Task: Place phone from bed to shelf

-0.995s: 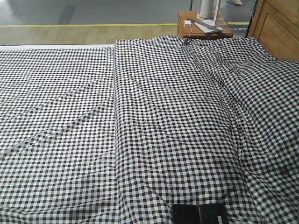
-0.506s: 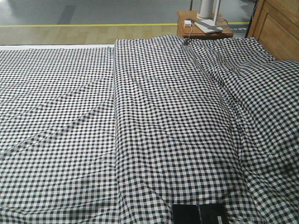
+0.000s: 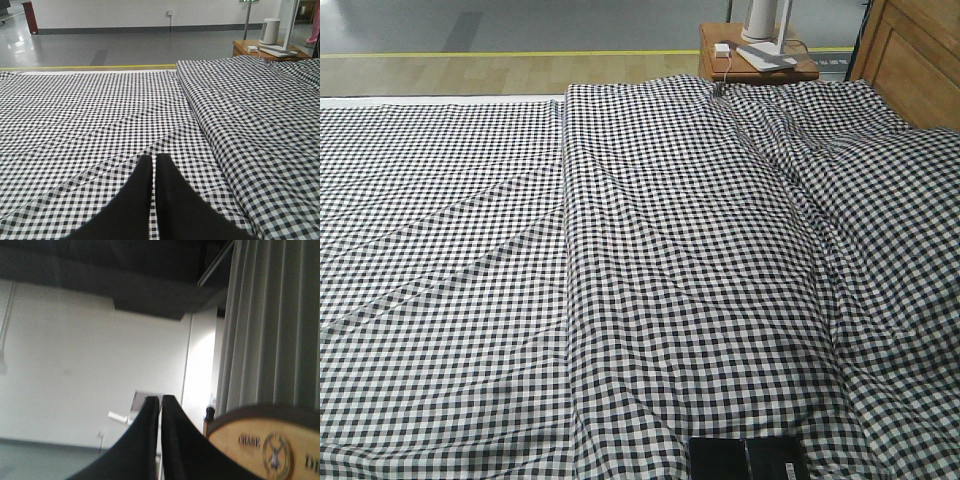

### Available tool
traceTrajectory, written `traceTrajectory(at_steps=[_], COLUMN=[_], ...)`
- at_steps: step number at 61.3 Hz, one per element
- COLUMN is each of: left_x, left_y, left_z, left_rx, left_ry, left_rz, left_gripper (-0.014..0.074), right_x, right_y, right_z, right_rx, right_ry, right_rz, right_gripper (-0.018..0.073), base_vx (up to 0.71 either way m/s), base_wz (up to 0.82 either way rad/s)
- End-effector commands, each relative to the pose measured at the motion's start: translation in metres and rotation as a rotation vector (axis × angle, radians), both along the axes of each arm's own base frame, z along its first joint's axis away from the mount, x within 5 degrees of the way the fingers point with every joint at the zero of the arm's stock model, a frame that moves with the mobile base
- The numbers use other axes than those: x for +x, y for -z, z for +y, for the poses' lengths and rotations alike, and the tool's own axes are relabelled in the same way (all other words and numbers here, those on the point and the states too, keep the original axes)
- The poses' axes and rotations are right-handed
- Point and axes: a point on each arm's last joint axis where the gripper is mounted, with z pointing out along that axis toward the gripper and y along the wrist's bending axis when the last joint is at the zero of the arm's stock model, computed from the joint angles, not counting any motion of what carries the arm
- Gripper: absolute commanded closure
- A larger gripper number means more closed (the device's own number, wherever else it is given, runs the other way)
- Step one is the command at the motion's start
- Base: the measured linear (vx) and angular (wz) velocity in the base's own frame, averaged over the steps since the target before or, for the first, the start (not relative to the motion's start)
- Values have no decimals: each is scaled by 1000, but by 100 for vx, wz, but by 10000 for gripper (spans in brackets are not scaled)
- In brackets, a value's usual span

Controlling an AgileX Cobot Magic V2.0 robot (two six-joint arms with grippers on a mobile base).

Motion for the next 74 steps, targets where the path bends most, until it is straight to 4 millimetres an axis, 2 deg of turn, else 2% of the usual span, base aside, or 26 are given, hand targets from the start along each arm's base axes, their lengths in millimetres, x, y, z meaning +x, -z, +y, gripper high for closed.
traceTrajectory(at_steps=[1,9,16,26,33,41,57,65,74], left_x=[1,1,1,1,1,1,1,1,1], left_y=[-5,-5,-5,-5,-5,-5,-5,-5,-5], left_z=[0,0,0,0,0,0,0,0,0], left_rx=[-9,-9,-9,-9,-9,-9,-9,-9,-9], left_ry=[-4,-4,-4,-4,-4,-4,-4,-4,-4], left_rz=[-72,-72,-72,-72,-72,-72,-72,-72,-72], left_gripper=[596,596,596,596,596,596,596,596,596], right_x=[-6,2,18,51,78,107,146,157,160], right_y=[-42,-78,-104,-120,-115,-99,-61,-50,-48], right_z=[0,0,0,-1,-2,-2,-3,-4,-4], right_rx=[-28,-23,-21,-15,-2,49,81,86,89], right_ry=[20,14,8,-4,-15,-35,-42,-42,-44], right_rz=[-116,-108,-17,201,366,529,829,901,911], right_gripper=[564,564,564,564,564,560,519,427,221], base_vx=[0,0,0,0,0,0,0,0,0], base_wz=[0,0,0,0,0,0,0,0,0])
